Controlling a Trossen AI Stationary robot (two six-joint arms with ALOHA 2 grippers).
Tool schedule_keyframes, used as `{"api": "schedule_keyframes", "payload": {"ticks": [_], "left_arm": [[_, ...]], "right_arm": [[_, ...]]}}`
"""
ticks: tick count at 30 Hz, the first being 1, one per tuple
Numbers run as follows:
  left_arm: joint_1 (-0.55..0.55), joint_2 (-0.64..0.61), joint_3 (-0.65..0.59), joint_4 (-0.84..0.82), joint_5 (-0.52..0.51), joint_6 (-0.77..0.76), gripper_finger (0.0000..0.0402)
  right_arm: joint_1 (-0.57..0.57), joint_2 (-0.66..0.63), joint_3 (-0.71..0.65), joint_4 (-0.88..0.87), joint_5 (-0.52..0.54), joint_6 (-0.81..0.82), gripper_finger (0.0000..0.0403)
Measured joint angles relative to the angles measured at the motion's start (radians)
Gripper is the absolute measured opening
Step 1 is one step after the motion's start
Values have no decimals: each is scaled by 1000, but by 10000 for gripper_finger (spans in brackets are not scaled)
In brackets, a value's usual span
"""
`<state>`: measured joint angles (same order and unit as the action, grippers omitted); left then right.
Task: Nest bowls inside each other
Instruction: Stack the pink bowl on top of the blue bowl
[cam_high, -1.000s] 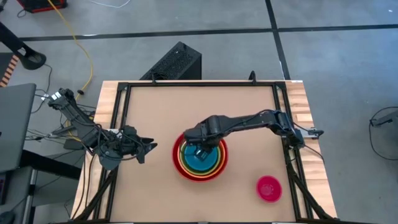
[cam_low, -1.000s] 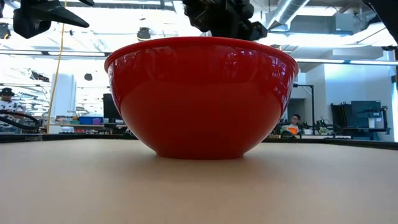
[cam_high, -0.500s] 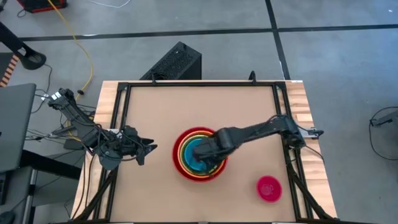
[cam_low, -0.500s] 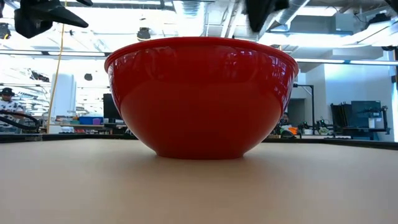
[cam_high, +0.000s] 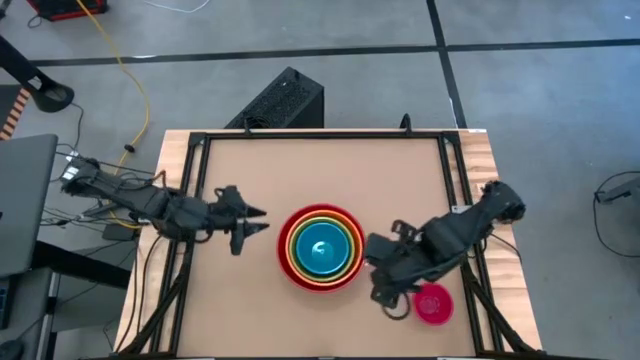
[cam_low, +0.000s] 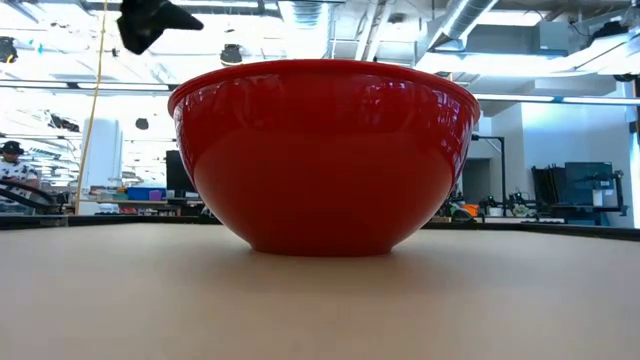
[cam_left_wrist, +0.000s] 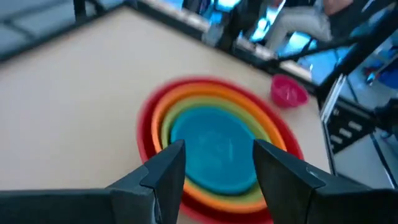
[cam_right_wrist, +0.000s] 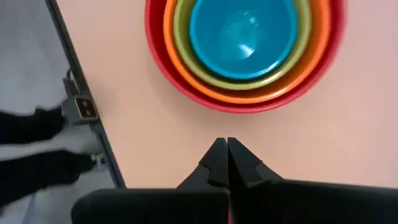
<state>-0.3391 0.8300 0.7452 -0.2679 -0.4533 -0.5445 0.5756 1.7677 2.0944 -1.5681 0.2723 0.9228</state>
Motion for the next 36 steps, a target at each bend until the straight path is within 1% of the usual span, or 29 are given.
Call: {"api": "schedule_keyframes", "payload": {"ticks": [3, 6, 8, 12, 16, 18, 21, 24, 26, 28, 31, 33, 36], "left_arm": [[79, -57, 0, 14, 47, 73, 176], [140, -124, 0, 14, 118, 117, 176], [166, -173, -12, 17, 143, 121, 176], [180, -262, -72, 10, 140, 83, 176], [180, -339, -164, 6, 135, -20, 176], [180, -368, -206, 0, 155, -74, 176], [180, -402, -246, 2, 211, -94, 176], [179, -420, -257, 0, 229, -92, 176], [179, -422, -257, -25, 212, -89, 176], [179, -421, -257, -58, 192, -78, 176], [179, -416, -257, -108, 183, -83, 176], [179, -416, -257, -142, 183, -113, 176], [179, -416, -257, -173, 178, -135, 176]], "right_arm": [[21, -85, -90, 9, 43, 59, 2], [30, -187, -239, 28, 41, 142, 1], [38, -260, -360, 78, 25, 178, 1], [58, -409, -613, 238, -74, 252, 2], [81, -517, -844, 344, -165, 357, 15], [85, -555, -941, 366, -205, 391, 28], [85, -596, -1067, 409, -284, 390, 54], [86, -610, -1162, 443, -391, 343, 79], [86, -610, -1207, 462, -445, 300, 95], [86, -610, -1246, 501, -478, 249, 108], [84, -609, -1294, 590, -509, 166, 119], [84, -609, -1319, 636, -516, 132, 121], [84, -609, -1340, 642, -515, 112, 122]]}}
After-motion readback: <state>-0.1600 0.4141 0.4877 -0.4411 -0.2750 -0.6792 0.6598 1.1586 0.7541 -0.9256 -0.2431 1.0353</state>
